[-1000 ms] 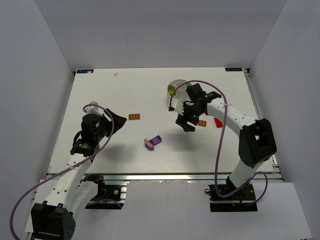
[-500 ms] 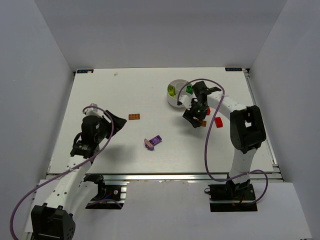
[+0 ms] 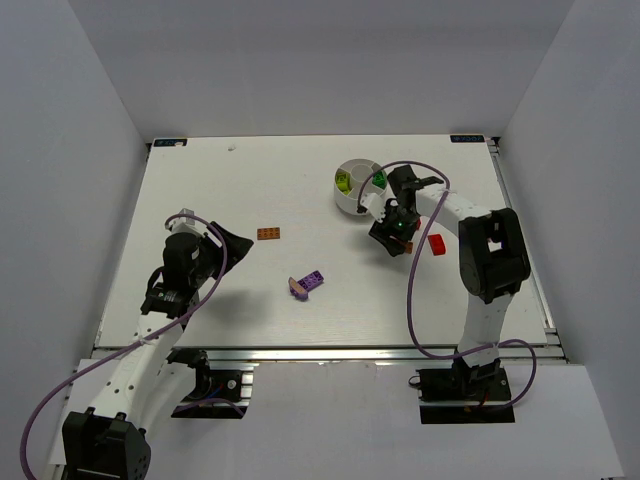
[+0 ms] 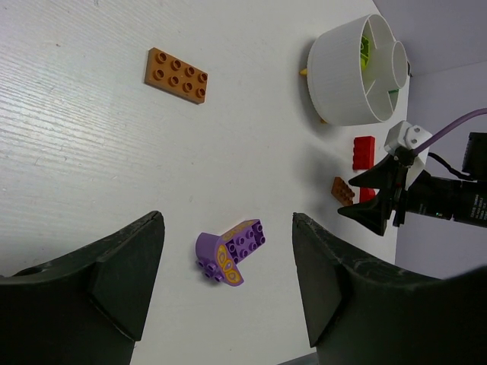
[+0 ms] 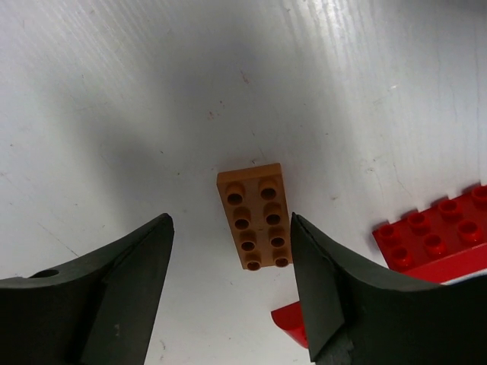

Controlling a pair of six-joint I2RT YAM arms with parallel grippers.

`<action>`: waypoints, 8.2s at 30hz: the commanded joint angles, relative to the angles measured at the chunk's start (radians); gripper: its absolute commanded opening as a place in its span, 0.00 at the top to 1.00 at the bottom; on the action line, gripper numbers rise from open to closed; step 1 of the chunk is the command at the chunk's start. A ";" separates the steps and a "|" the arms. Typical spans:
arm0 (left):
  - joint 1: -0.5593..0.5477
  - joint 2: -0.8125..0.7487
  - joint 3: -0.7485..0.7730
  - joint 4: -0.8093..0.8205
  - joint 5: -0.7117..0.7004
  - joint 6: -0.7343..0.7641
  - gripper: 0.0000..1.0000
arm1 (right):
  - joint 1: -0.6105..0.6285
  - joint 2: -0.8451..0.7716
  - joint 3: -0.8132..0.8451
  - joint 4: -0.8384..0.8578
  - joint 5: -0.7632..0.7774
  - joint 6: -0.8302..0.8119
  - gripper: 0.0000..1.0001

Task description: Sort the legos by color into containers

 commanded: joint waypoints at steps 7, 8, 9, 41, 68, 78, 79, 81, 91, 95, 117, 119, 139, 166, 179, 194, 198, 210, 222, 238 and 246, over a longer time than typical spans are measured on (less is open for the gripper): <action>0.002 -0.011 -0.012 0.018 -0.004 -0.012 0.23 | -0.002 0.015 -0.044 0.025 -0.023 -0.066 0.46; 0.002 -0.009 -0.012 0.019 -0.004 -0.012 0.23 | -0.002 0.012 -0.052 0.031 -0.025 -0.068 0.48; 0.002 -0.008 -0.010 0.019 -0.006 -0.012 0.23 | -0.002 0.012 -0.061 0.035 -0.025 -0.066 0.50; 0.002 -0.003 -0.002 0.024 0.000 -0.024 0.23 | -0.004 -0.023 -0.169 0.109 -0.058 -0.072 0.42; 0.004 -0.019 -0.015 0.039 0.008 -0.041 0.23 | -0.004 -0.320 0.008 0.610 -0.335 0.564 1.00; 0.002 -0.014 -0.012 0.039 0.006 -0.043 0.23 | -0.004 -0.305 -0.111 1.016 -0.281 0.764 1.00; 0.002 -0.011 -0.012 0.041 0.008 -0.043 0.23 | -0.004 -0.296 -0.095 1.010 -0.246 0.780 1.00; 0.004 -0.006 -0.012 0.045 0.008 -0.043 0.23 | -0.004 -0.285 -0.095 1.011 -0.220 0.827 1.00; 0.002 0.037 0.002 0.059 0.015 -0.041 0.23 | -0.008 -0.259 -0.233 1.143 -0.154 0.879 0.98; 0.004 0.046 0.002 0.064 0.017 -0.046 0.23 | -0.011 -0.233 -0.242 1.169 -0.141 0.899 0.97; 0.002 0.044 0.008 0.038 0.009 -0.059 0.23 | -0.045 -0.124 -0.287 1.324 -0.157 0.906 0.74; 0.002 0.041 0.007 0.036 0.008 -0.059 0.23 | -0.045 -0.120 -0.290 1.332 -0.160 0.908 0.72; 0.002 0.056 0.008 0.053 0.012 -0.062 0.23 | -0.076 -0.083 -0.285 1.349 -0.187 0.945 0.42; -0.076 1.012 0.779 -0.451 -0.185 -0.403 0.19 | -0.266 -0.684 -0.360 0.519 -0.641 0.296 0.62; -0.076 1.303 1.105 -0.725 -0.239 -0.510 0.18 | -0.278 -0.805 -0.456 0.609 -0.588 0.391 0.59; -0.075 1.373 1.099 -0.732 -0.213 -0.540 0.32 | -0.312 -0.857 -0.471 0.624 -0.577 0.425 0.59; -0.076 1.368 1.073 -0.696 -0.187 -0.543 0.36 | -0.312 -0.860 -0.451 0.620 -0.580 0.443 0.59; -0.076 1.301 0.992 -0.415 0.022 -0.380 1.00 | -0.312 -0.888 -0.451 0.597 -0.583 0.454 0.60; -0.091 1.078 0.863 -0.180 0.063 -0.152 1.00 | -0.312 -0.945 -0.474 0.589 -0.600 0.454 0.60; -0.409 1.058 0.926 0.228 0.082 0.069 1.00 | -0.312 -0.943 -0.436 0.572 -0.585 0.434 0.60; -0.475 1.184 1.056 0.341 -0.040 0.131 1.00 | -0.312 -0.956 -0.453 0.565 -0.575 0.429 0.60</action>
